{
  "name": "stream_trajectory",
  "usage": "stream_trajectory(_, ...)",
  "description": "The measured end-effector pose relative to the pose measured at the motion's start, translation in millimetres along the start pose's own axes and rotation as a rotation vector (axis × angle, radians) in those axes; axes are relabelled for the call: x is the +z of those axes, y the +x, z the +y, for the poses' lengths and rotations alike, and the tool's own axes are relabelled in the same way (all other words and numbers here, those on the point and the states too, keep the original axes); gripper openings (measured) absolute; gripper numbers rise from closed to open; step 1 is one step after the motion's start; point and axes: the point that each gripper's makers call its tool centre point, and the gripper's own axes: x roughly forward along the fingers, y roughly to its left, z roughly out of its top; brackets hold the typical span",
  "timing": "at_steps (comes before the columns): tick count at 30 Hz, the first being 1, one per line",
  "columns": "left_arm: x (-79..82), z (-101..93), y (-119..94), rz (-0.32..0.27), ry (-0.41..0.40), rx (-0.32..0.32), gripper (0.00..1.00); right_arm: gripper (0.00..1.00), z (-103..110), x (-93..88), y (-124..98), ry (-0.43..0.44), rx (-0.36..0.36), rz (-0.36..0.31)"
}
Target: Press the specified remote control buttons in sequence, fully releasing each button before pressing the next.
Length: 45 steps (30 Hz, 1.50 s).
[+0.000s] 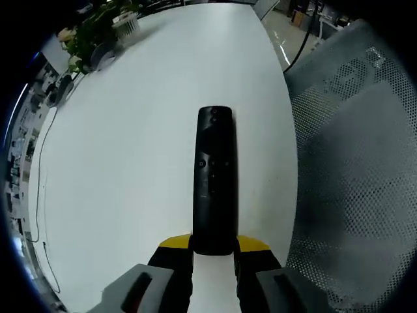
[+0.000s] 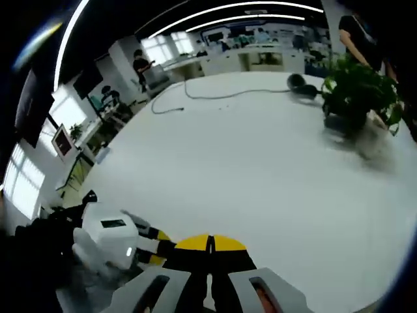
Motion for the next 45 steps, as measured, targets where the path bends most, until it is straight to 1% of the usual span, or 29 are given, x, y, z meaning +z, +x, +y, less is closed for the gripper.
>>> stream_trajectory(2,0.9,-3.7,0.0,-0.008,0.004,0.000,0.23,0.00,-7.6,-10.5,15.3,-0.042,-0.013,0.044)
stream_trajectory(3,1.2,-4.1,0.0,-0.011,0.003,-0.001,0.23,0.00,-11.5,-15.2,21.5,-0.044,-0.020,0.062)
stream_trajectory(4,1.8,-3.9,-0.1,-0.019,-0.005,-0.001,0.23,0.00,-15.2,-24.4,28.5,-0.030,-0.025,0.103)
stream_trajectory(6,1.9,-3.8,-0.5,-0.035,-0.016,0.000,0.23,0.00,-18.4,-35.7,37.6,-0.015,-0.022,0.136)
stream_trajectory(8,1.5,-3.9,-0.5,-0.050,-0.024,0.001,0.23,0.00,-21.2,-46.6,42.4,-0.013,-0.025,0.156)
stream_trajectory(12,2.0,-6.2,-1.2,-0.087,-0.027,0.004,0.23,0.00,-24.6,-63.4,45.8,0.016,-0.015,0.167)
stream_trajectory(14,1.9,-5.9,-1.8,-0.103,-0.027,0.002,0.24,0.00,-23.5,-71.5,47.4,0.026,-0.003,0.192)
stream_trajectory(16,2.5,-6.6,-1.6,-0.118,-0.010,0.000,0.24,0.00,-23.5,-73.9,48.7,0.033,0.003,0.212)
stream_trajectory(18,3.5,-6.6,-1.6,-0.140,0.032,0.010,0.24,0.00,-21.6,-72.3,50.2,0.041,0.014,0.196)
stream_trajectory(20,3.1,-7.7,-1.9,-0.151,0.048,0.019,0.24,0.00,-14.8,-80.0,53.7,0.070,0.052,0.231)
stream_trajectory(21,3.3,-7.3,-1.9,-0.156,0.053,0.019,0.24,0.00,-13.4,-84.6,55.5,0.076,0.059,0.255)
stream_trajectory(22,3.5,-7.0,-1.9,-0.158,0.053,0.017,0.24,0.00,-14.2,-89.4,57.9,0.074,0.050,0.278)
stream_trajectory(25,3.4,-6.1,-1.7,-0.168,0.036,0.008,0.24,0.00,-12.6,-92.6,59.4,0.052,0.041,0.287)
stream_trajectory(29,3.8,-6.9,-1.8,-0.181,0.032,0.002,0.24,0.00,-13.8,-96.1,59.1,0.048,0.039,0.302)
stream_trajectory(32,4.3,-7.2,-1.8,-0.187,0.033,-0.001,0.24,0.00,-13.3,-94.3,58.9,0.048,0.042,0.293)
stream_trajectory(35,4.6,-7.3,-1.9,-0.186,0.039,-0.001,0.24,0.00,-13.2,-94.4,59.2,0.046,0.042,0.297)
stream_trajectory(39,5.0,-7.2,-1.8,-0.187,0.029,-0.005,0.24,0.00,-13.9,-94.8,59.2,0.059,0.046,0.300)
stream_trajectory(43,5.1,-6.4,-1.7,-0.186,0.000,-0.012,0.24,0.00,-13.7,-94.7,58.9,0.068,0.046,0.287)
stream_trajectory(45,5.3,-6.5,-1.9,-0.188,-0.001,-0.015,0.24,0.00,-13.6,-94.1,59.6,0.065,0.042,0.284)
